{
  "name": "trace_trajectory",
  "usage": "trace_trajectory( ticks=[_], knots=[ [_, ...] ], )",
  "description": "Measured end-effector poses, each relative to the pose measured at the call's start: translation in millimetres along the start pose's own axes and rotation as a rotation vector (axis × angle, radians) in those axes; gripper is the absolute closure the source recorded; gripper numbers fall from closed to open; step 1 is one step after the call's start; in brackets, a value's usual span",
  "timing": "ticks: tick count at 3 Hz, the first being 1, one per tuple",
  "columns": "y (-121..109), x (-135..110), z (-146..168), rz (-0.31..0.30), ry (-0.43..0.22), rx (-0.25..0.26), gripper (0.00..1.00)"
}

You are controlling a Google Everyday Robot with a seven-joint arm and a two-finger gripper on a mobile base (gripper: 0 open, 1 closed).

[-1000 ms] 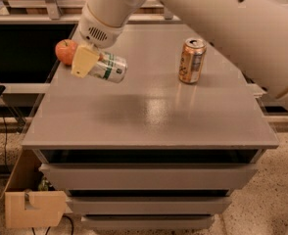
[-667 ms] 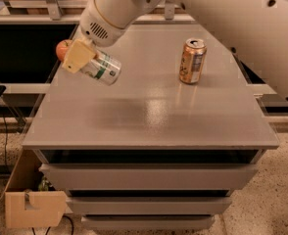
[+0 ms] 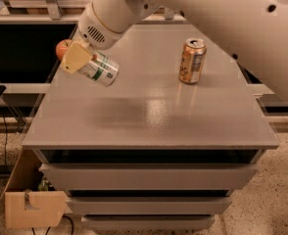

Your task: Place 7up can upright

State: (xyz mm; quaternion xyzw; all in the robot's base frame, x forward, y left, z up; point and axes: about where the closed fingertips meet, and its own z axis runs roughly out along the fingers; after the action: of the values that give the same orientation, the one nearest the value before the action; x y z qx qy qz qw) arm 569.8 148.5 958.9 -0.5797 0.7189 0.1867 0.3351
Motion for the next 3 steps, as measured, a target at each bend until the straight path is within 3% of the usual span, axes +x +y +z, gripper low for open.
trace_trajectory(
  ticks=[1, 2, 3],
  knots=[
    [9, 1, 18, 0.070, -0.036, 0.092, 1.00],
    [15, 9, 40, 0.146, -0.098, 0.141, 1.00],
    [14, 16, 54, 0.215, -0.211, 0.161, 1.00]
  ],
)
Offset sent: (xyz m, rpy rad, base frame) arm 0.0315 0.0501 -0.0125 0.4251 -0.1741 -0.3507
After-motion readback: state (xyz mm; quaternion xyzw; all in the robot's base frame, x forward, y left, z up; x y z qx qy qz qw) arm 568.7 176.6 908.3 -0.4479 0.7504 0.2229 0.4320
